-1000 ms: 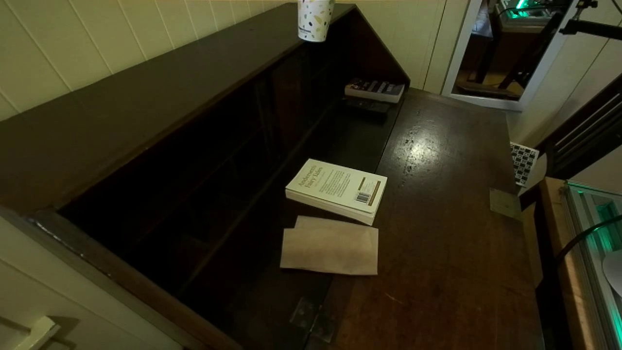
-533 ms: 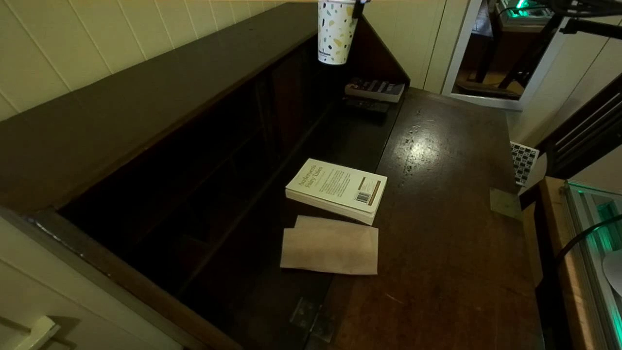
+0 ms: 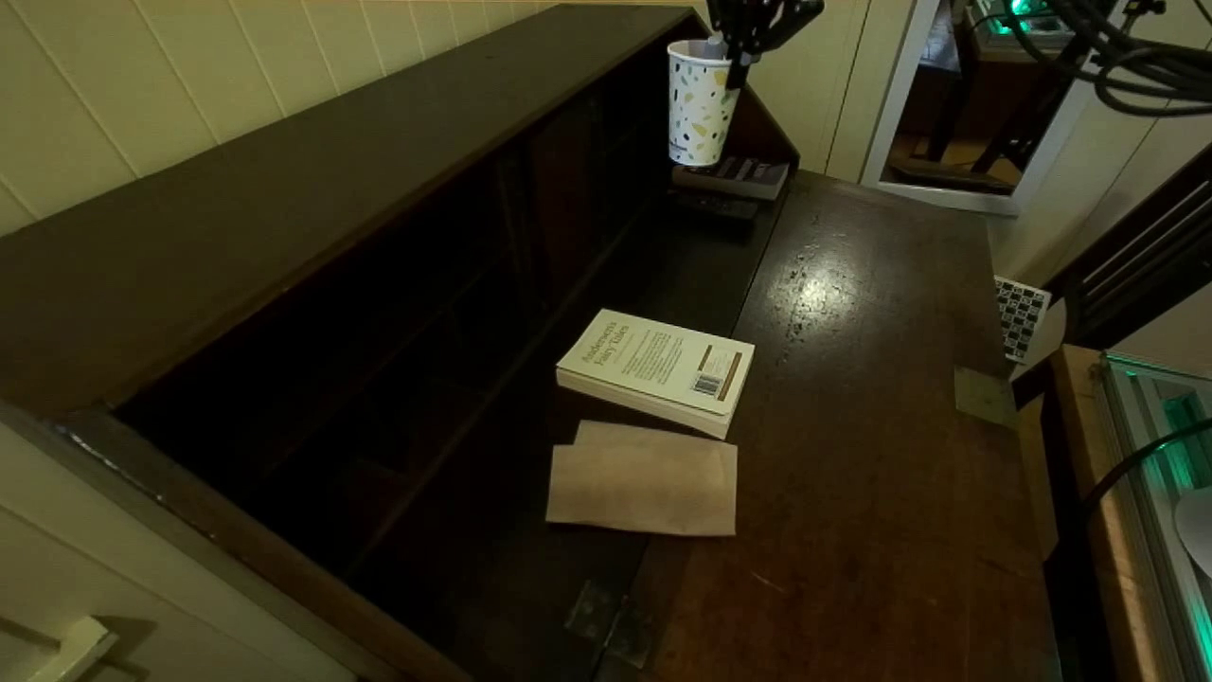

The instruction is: Put the marker inside the coffee cup then place the cup on the countertop.

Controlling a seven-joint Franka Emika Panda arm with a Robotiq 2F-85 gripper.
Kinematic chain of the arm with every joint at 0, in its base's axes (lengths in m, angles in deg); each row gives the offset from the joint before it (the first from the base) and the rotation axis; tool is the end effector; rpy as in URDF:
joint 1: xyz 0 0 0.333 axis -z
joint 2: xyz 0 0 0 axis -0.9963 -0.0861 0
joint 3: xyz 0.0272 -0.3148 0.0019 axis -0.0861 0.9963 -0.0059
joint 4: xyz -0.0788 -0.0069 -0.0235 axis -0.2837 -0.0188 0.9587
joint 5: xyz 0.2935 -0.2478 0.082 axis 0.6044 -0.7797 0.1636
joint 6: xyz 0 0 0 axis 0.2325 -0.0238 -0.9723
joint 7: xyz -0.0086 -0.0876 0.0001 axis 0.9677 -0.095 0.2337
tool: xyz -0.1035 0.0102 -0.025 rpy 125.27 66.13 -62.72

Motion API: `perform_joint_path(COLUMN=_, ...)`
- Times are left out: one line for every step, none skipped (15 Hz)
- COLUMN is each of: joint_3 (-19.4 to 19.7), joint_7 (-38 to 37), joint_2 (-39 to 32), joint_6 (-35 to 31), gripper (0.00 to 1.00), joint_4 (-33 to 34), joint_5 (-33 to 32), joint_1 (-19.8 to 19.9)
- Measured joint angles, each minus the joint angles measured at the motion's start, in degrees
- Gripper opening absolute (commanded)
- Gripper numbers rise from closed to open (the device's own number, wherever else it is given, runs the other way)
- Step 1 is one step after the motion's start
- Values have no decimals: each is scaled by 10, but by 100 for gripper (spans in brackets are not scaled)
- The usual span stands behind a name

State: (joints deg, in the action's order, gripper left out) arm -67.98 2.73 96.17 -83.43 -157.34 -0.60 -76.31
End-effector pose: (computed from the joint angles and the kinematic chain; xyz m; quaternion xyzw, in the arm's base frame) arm 0.5175 -0.1349 0.4701 0.8559 0.5052 0.0586 0.0937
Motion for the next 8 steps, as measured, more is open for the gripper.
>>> perform_joint_path(joint_3=2, joint_7=-25, joint_2=0, joint_6=-10, gripper=1, joint_4=-10, joint_5=-15, joint_1=0)
perform_joint_path(joint_3=3, joint_7=-52, joint_2=-1, joint_6=-18, gripper=1, joint_4=-20, joint_5=-30, joint_1=0)
perform_joint_path(joint_3=4, joint_7=-80, joint_2=-1, joint_6=-24, gripper=1, joint_4=-29, joint_5=-45, joint_1=0)
perform_joint_path(joint_3=4, joint_7=-104, joint_2=-2, joint_6=-28, gripper=1, joint_4=-37, joint_5=-57, joint_1=0)
perform_joint_path(joint_3=5, joint_7=-126, joint_2=-3, joint_6=-29, gripper=3, joint_4=-43, joint_5=-65, joint_1=0)
perform_joint_path(joint_3=5, joint_7=-140, joint_2=-5, joint_6=-28, gripper=3, joint_4=-47, joint_5=-71, joint_1=0)
perform_joint_path(joint_3=5, joint_7=-148, joint_2=-5, joint_6=-28, gripper=3, joint_4=-50, joint_5=-75, joint_1=0)
perform_joint_path(joint_3=5, joint_7=-152, joint_2=-6, joint_6=-28, gripper=3, joint_4=-52, joint_5=-77, joint_1=0)
